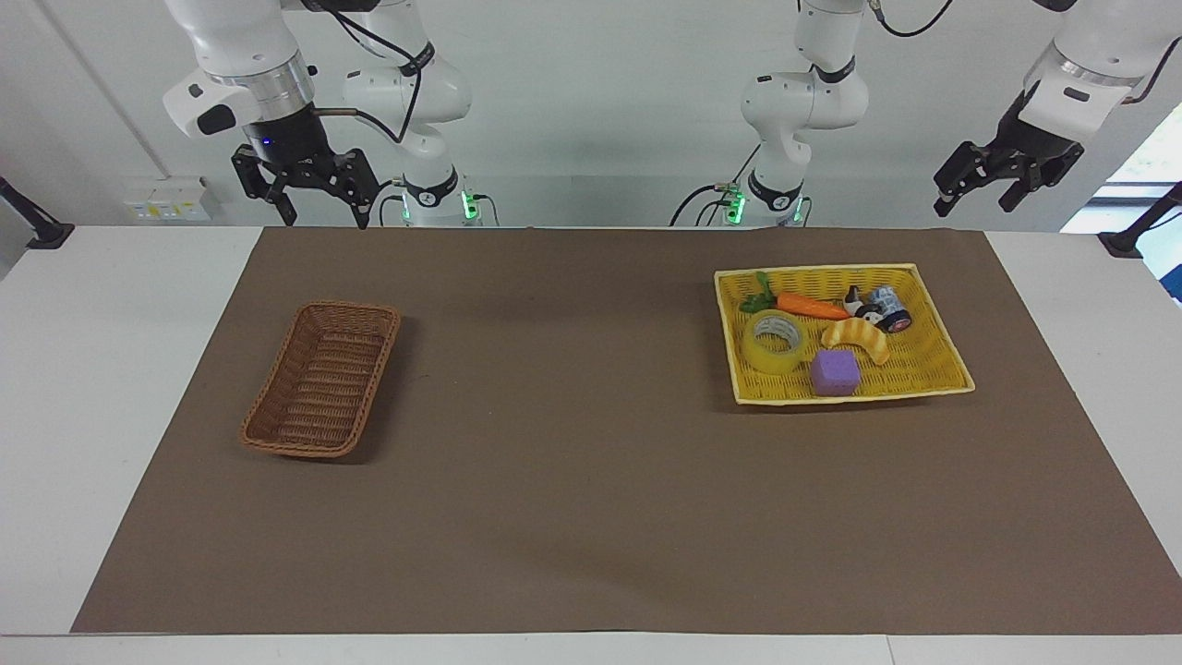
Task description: Move tape to another basket
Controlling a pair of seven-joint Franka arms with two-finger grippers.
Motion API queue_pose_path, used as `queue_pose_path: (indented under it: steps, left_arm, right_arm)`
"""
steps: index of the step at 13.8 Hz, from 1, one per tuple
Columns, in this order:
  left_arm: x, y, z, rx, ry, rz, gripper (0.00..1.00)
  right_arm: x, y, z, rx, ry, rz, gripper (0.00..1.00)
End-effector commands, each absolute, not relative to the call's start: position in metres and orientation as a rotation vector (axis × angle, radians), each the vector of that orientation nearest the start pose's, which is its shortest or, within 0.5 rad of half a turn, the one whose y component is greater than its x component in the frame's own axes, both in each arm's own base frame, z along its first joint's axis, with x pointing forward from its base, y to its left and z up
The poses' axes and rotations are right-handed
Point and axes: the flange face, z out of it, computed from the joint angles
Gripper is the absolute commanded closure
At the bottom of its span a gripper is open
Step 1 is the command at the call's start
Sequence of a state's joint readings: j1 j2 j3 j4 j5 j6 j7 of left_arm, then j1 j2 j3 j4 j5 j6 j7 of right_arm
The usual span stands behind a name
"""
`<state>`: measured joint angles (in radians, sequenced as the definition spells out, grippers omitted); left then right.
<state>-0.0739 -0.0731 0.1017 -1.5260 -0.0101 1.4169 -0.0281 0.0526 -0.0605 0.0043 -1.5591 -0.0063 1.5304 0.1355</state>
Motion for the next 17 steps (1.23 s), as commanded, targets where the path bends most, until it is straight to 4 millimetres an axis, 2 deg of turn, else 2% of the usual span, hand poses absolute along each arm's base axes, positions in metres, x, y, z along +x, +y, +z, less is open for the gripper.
queue_pose_path:
  steps: [1,3,7,10,11,13,17]
  left_arm:
    - [0.515,0.019,0.671,-3.142,-0.070,0.090,0.00]
    - [0.515,0.020,0.672,-3.141,-0.075,0.080,0.00]
    - [0.516,0.020,0.672,-3.141,-0.076,0.078,0.00]
    - [0.516,0.019,0.670,-3.142,-0.082,0.080,0.00]
    - [0.516,0.019,0.670,-3.142,-0.085,0.078,0.00]
    - [0.516,0.019,0.670,-3.142,-0.092,0.078,0.00]
    - [0.513,0.019,0.657,-3.146,-0.086,0.076,0.00]
  right_arm:
    - [0.528,0.028,0.662,-3.149,0.122,-0.053,0.00]
    - [0.525,0.028,0.662,-3.149,0.108,-0.047,0.00]
    - [0.514,0.023,0.644,-3.151,-0.096,0.007,0.00]
    - [0.526,0.034,0.629,-3.135,-0.122,-0.048,0.00]
    - [0.527,0.042,0.621,-3.067,-0.105,-0.044,0.00]
    - [0.526,0.074,0.612,-2.929,-0.127,-0.023,0.00]
    - [0.513,0.146,0.597,-2.906,-0.285,0.048,0.00]
